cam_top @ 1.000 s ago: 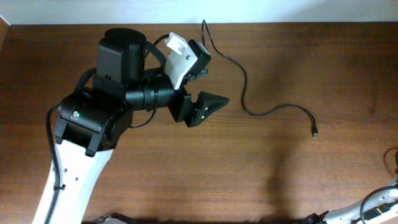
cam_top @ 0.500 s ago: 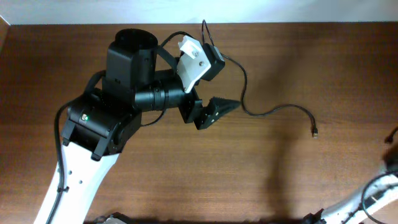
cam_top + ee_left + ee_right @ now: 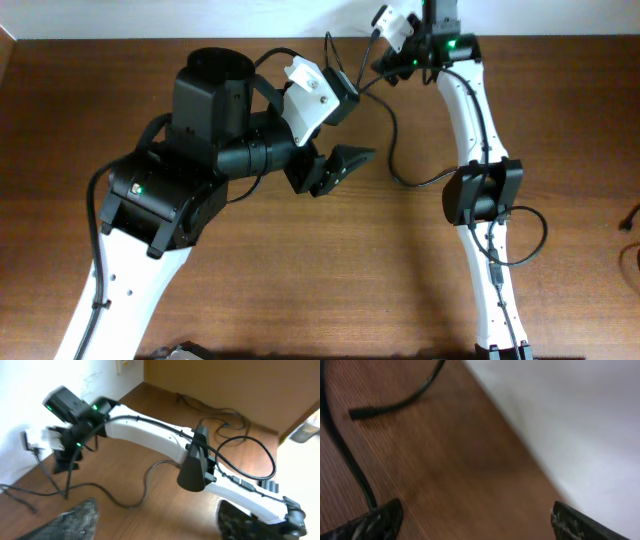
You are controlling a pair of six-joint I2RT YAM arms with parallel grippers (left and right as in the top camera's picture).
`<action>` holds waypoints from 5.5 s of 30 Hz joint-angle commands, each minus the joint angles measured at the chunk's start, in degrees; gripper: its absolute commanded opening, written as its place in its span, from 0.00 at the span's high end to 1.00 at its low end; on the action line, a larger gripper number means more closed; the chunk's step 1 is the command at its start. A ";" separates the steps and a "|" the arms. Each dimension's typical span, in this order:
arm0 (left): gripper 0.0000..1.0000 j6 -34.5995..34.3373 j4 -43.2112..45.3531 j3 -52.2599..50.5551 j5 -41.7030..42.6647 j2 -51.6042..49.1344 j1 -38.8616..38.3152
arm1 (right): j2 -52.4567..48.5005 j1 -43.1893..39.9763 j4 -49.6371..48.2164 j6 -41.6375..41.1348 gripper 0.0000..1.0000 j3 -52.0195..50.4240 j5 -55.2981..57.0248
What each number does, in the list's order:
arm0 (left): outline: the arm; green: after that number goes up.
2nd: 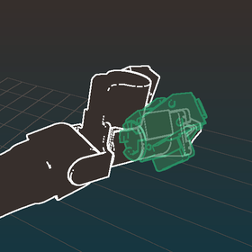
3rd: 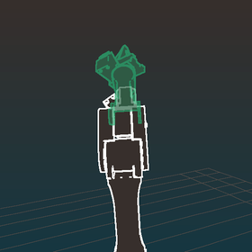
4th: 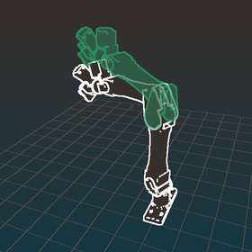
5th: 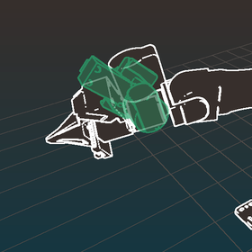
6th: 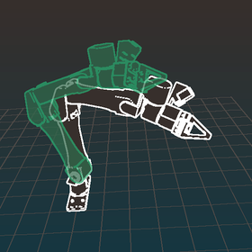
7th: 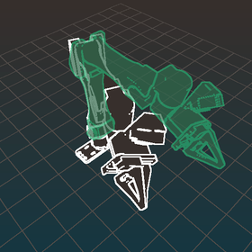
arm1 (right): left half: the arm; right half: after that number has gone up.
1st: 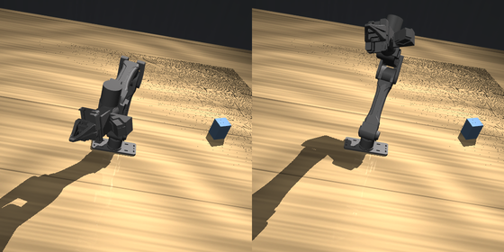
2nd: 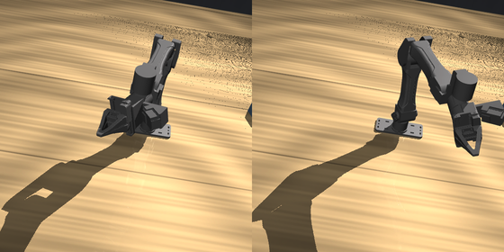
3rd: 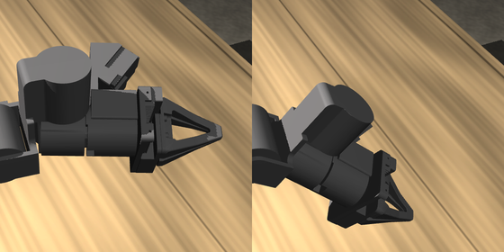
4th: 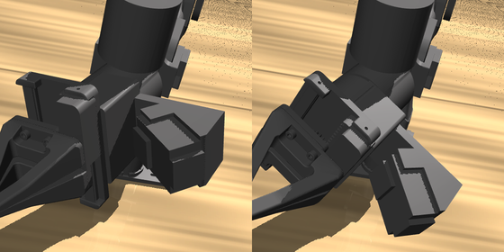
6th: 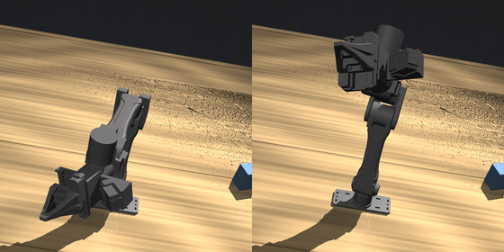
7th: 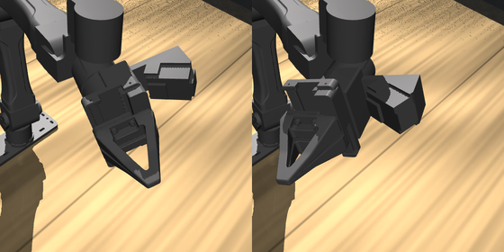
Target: Untangle cables
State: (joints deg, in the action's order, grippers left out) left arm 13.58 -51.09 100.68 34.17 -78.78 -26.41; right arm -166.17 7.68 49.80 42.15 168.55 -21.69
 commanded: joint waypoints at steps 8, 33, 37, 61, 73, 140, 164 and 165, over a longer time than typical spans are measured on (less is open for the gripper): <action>0.23 -0.42 1.73 0.31 -0.98 -7.89 -0.15 | -5.62 0.35 -11.50 -16.37 0.01 0.15 -28.37; 0.14 -3.87 -2.16 0.31 7.85 1.57 -0.22 | 6.60 -3.17 -114.81 -124.65 0.96 9.79 -64.65; 0.14 -3.89 -2.64 0.31 11.10 1.68 -0.22 | 10.01 -3.26 -107.62 -121.48 0.96 11.52 -67.08; 0.13 -3.87 -1.64 0.31 12.79 1.66 -0.22 | 26.16 -52.48 -59.82 -96.87 0.97 10.47 -67.25; 0.12 -4.94 0.02 0.31 13.00 1.66 -0.22 | 26.21 -58.07 -30.56 -85.31 0.97 -1.92 -67.25; 0.01 0.22 -5.22 0.31 2.84 1.68 -2.29 | 79.73 -62.25 0.02 -12.61 0.03 -101.26 25.14; 0.01 0.22 -6.56 0.31 -5.14 1.66 -2.29 | 71.54 -67.76 -7.52 13.57 0.72 -101.07 23.78; 0.01 0.22 -6.49 0.31 -5.14 1.66 -2.29 | 70.82 -67.78 -8.50 16.02 0.72 -101.15 21.57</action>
State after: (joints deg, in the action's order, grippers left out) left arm 13.10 -57.67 100.73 29.52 -77.71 -28.60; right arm -94.04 -60.01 42.11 50.54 67.59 5.10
